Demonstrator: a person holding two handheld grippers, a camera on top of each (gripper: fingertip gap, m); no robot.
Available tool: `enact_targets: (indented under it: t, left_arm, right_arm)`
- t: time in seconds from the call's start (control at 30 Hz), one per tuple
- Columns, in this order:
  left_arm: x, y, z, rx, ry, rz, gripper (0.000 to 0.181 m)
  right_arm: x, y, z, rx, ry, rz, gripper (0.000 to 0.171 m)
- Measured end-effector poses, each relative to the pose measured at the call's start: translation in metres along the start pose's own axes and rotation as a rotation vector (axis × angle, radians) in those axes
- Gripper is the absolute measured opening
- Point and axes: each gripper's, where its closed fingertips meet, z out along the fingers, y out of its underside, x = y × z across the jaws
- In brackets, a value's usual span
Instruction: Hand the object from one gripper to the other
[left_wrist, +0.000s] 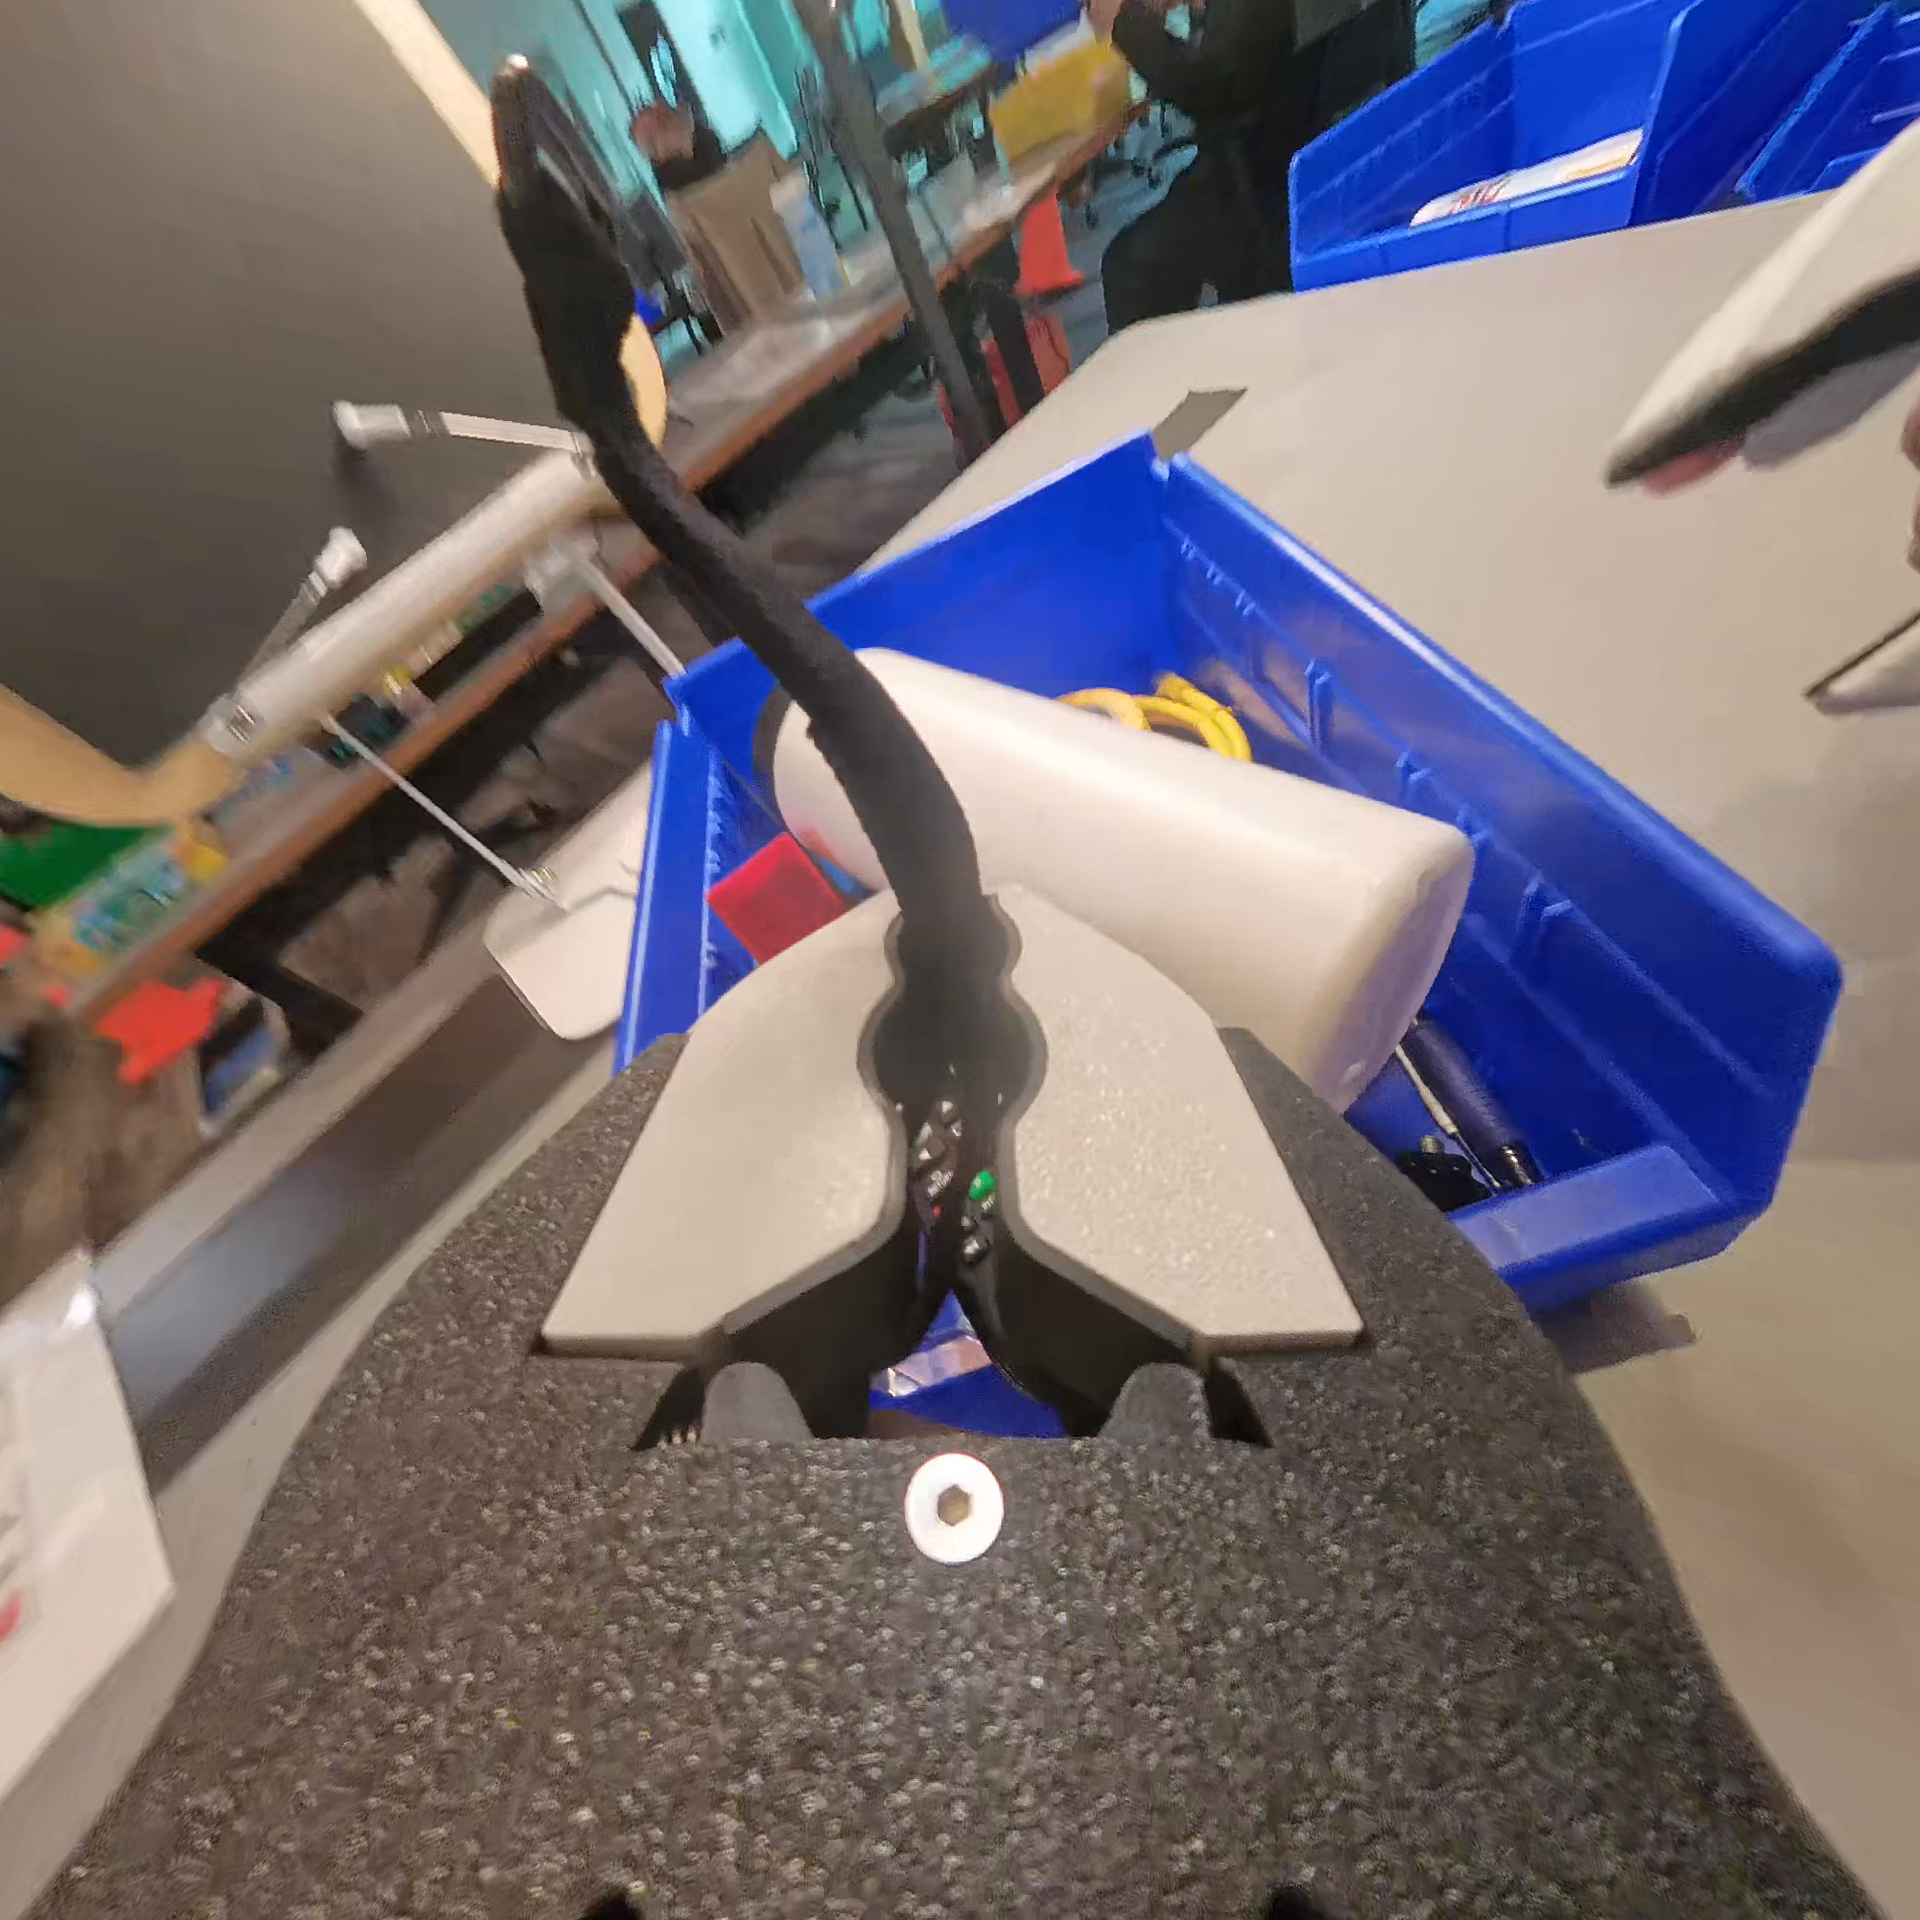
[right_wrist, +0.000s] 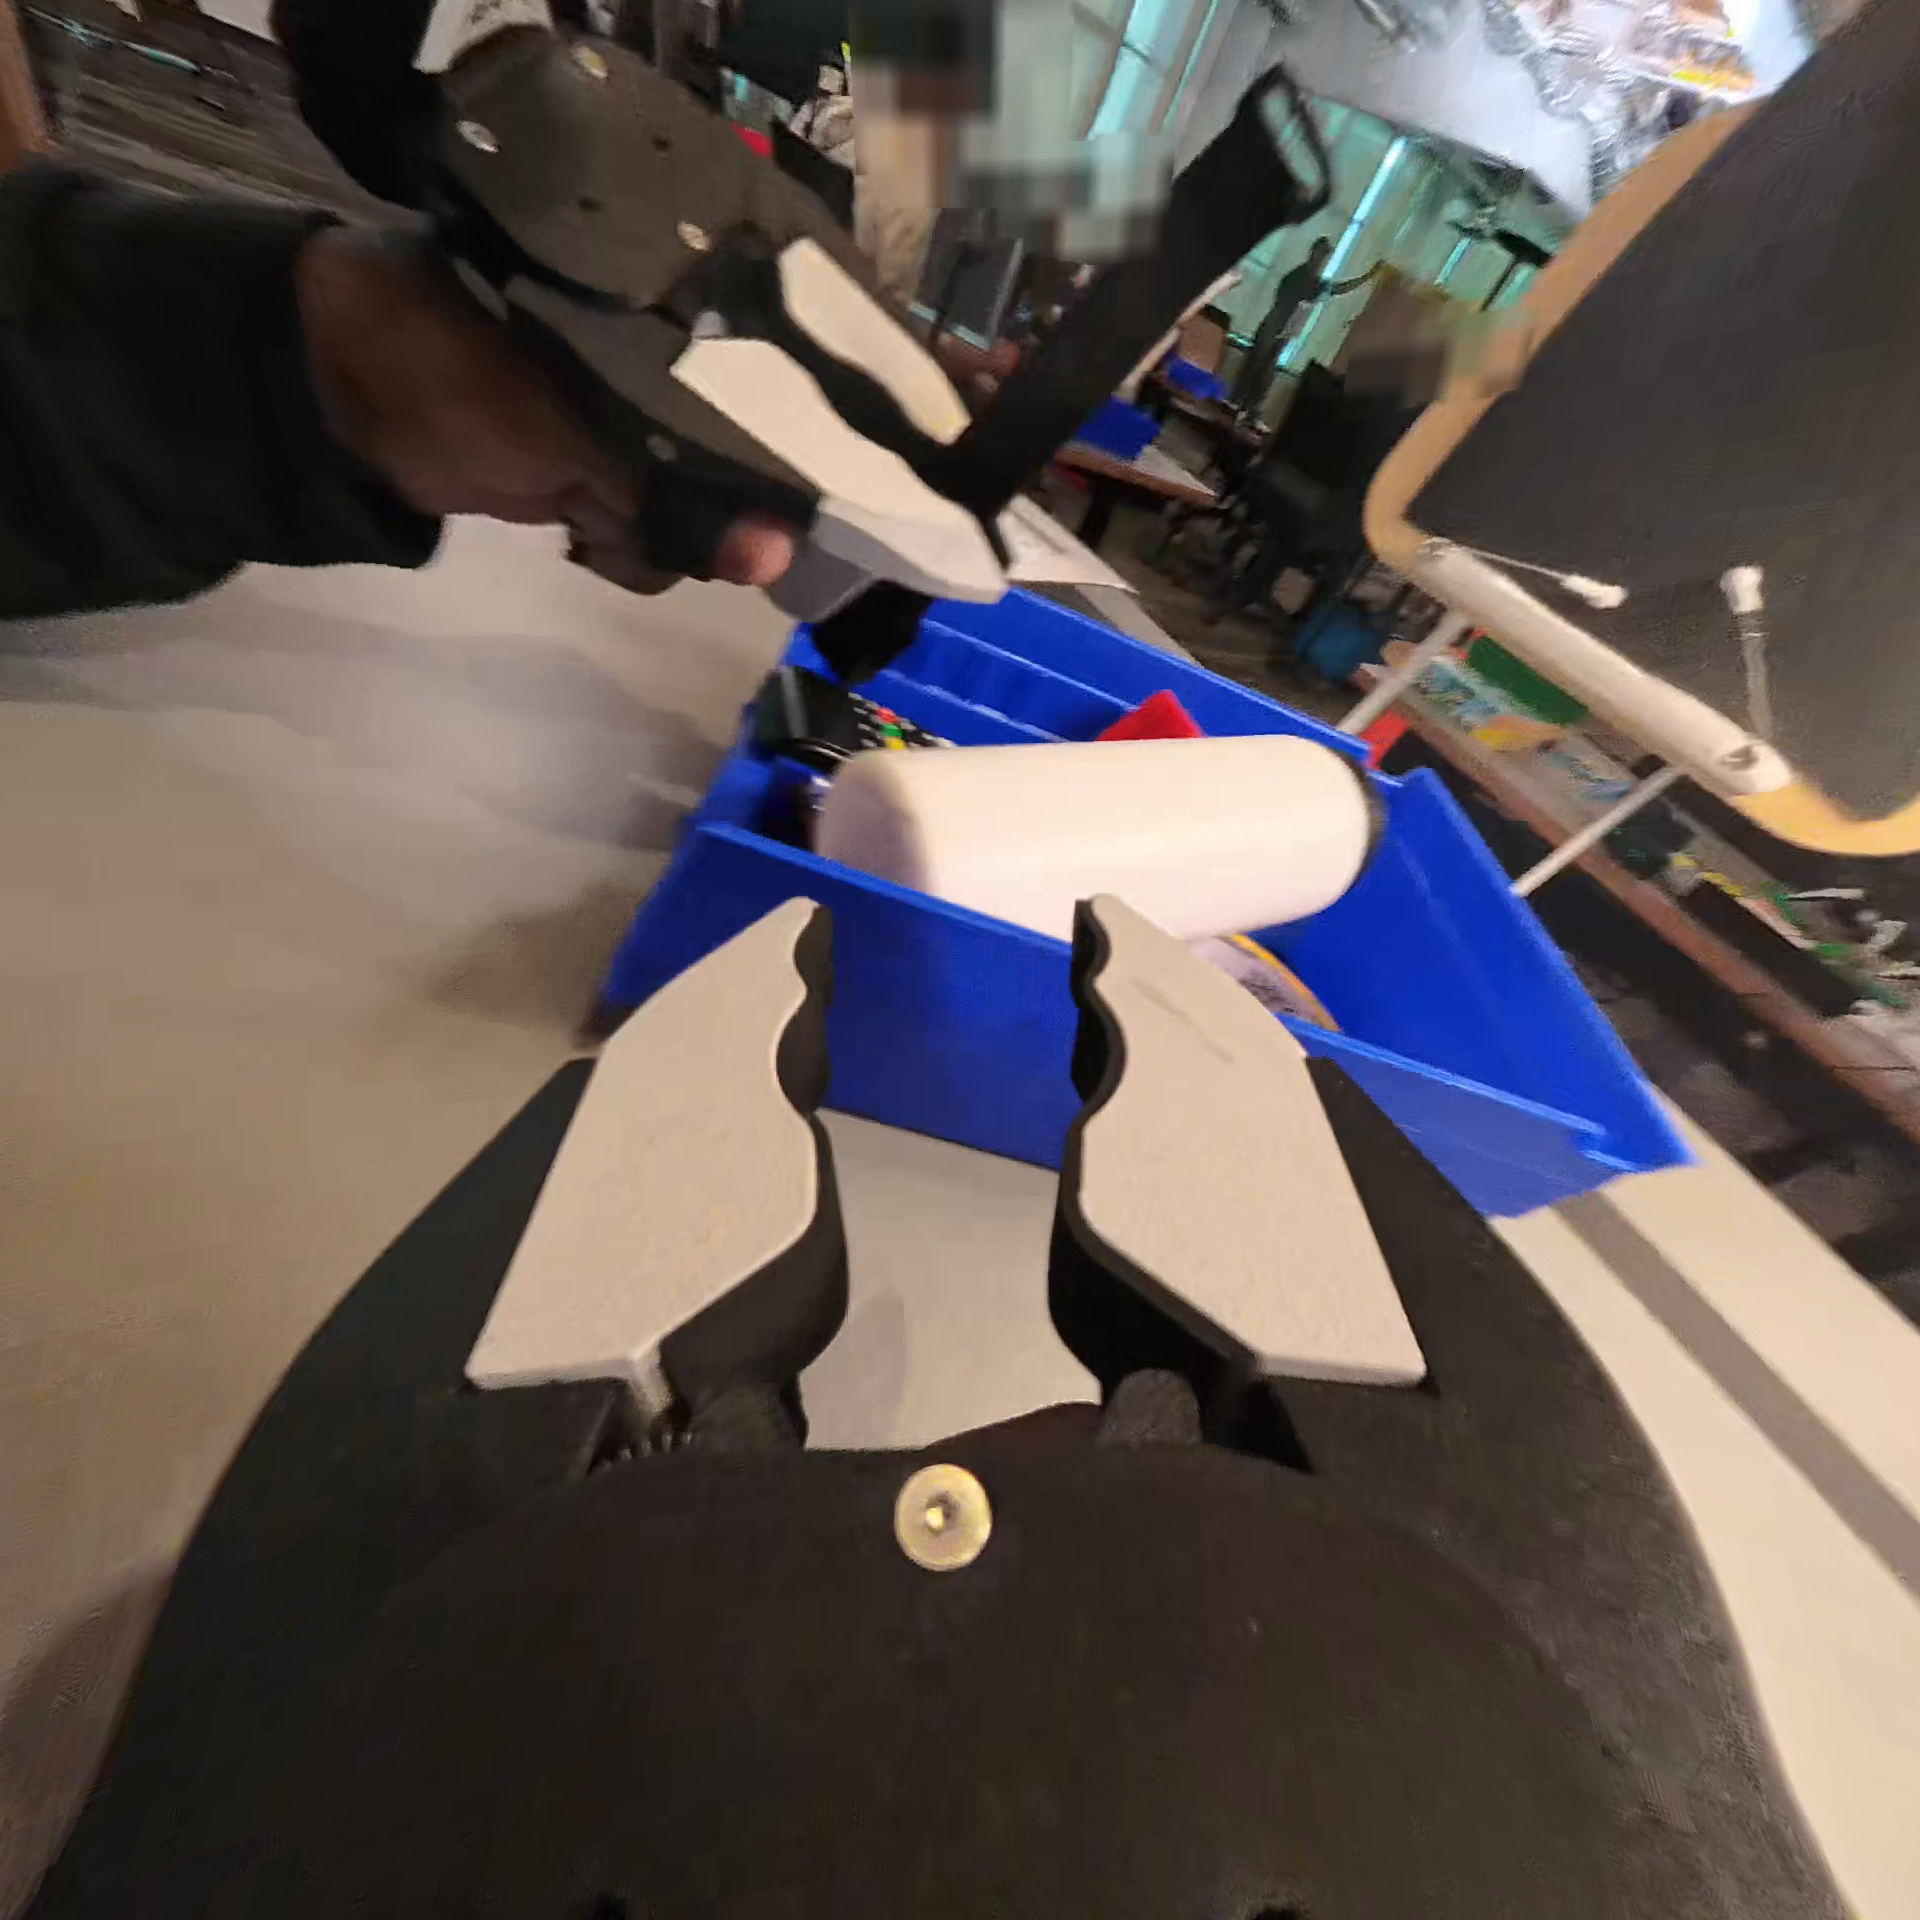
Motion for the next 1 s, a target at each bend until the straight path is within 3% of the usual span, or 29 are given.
enact_targets:
  t: [0.13,0.27,0.43,0.53,0.73,0.83,0.9,1.0]
  left_arm:
    - [-0.004,0.021,0.015,-0.133,0.052,-0.149,0.032]
    - [-0.013,0.024,0.016,-0.163,0.023,-0.198,0.048]
    - [-0.005,0.023,0.009,-0.188,0.068,-0.213,0.056]
    - [-0.001,0.022,0.004,-0.209,0.088,-0.201,0.056]
    - [0.021,0.01,0.0,-0.275,0.208,-0.213,0.069]
    - [0.036,0.003,-0.002,-0.325,0.251,-0.188,0.074]
    - [0.044,0.003,-0.005,-0.38,0.273,-0.146,0.077]
    - [0.049,0.01,-0.009,-0.48,0.281,-0.059,0.08]
  right_arm:
    - [0.033,0.02,0.011,-0.073,0.028,-0.166,0.057]
    - [0.04,0.034,0.033,-0.153,-0.041,-0.36,0.069]
    - [0.014,0.049,0.053,-0.277,-0.236,-0.46,0.055]
    - [0.005,0.044,0.057,-0.32,-0.187,-0.514,0.047]
    - [-0.037,0.023,0.063,-0.414,-0.113,-0.463,0.039]
    - [-0.079,-0.008,0.06,-0.338,-0.19,-0.341,0.03]
    - [-0.101,-0.026,0.051,-0.294,-0.291,-0.217,0.033]
    - [-0.085,-0.041,0.038,-0.26,-0.28,-0.131,0.044]
